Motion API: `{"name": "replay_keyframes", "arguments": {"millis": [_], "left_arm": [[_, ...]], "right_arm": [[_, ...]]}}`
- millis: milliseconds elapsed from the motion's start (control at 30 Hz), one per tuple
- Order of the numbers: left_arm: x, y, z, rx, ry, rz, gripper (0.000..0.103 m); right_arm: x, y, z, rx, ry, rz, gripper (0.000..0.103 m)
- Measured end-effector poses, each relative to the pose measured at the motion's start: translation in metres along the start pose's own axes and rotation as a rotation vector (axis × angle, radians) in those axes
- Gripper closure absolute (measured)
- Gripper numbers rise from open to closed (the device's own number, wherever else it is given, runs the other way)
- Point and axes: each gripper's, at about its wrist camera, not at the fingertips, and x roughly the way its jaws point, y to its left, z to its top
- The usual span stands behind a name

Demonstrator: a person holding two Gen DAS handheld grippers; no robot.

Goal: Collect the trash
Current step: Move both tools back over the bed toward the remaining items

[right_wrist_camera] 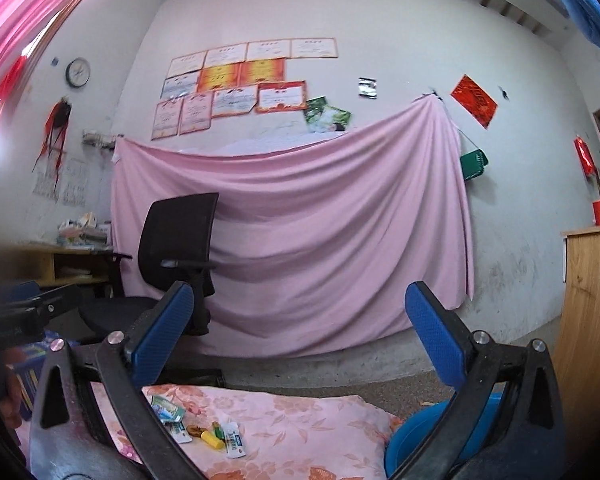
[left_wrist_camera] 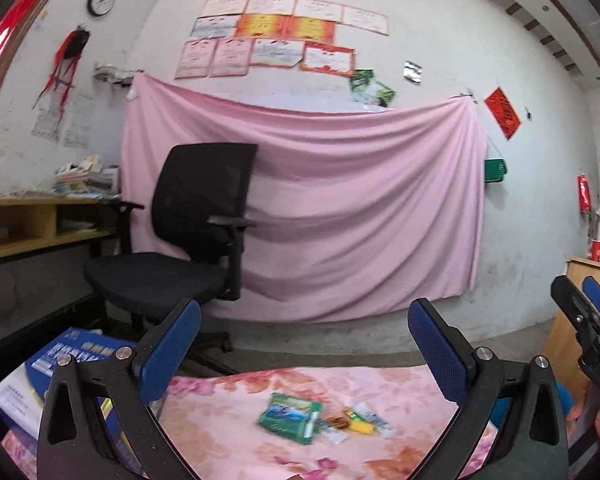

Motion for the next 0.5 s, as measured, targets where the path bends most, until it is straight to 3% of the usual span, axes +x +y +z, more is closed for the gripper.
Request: {"name": "replay_keyframes", "arguments": {"millis": [267,500], "left_arm": [[0.026,0.015,-0.028,-0.005,0.133,0.045,0.001],[0.068,0.017,-0.056,-0.01,0.348,0.022,0.001]], "right_arm": [[0.027,0.014,-0.018,-0.059,0.1,0.025,0.0],[0.065,0.016,-0.04,-0.043,0.278,0.059,0.0]]}}
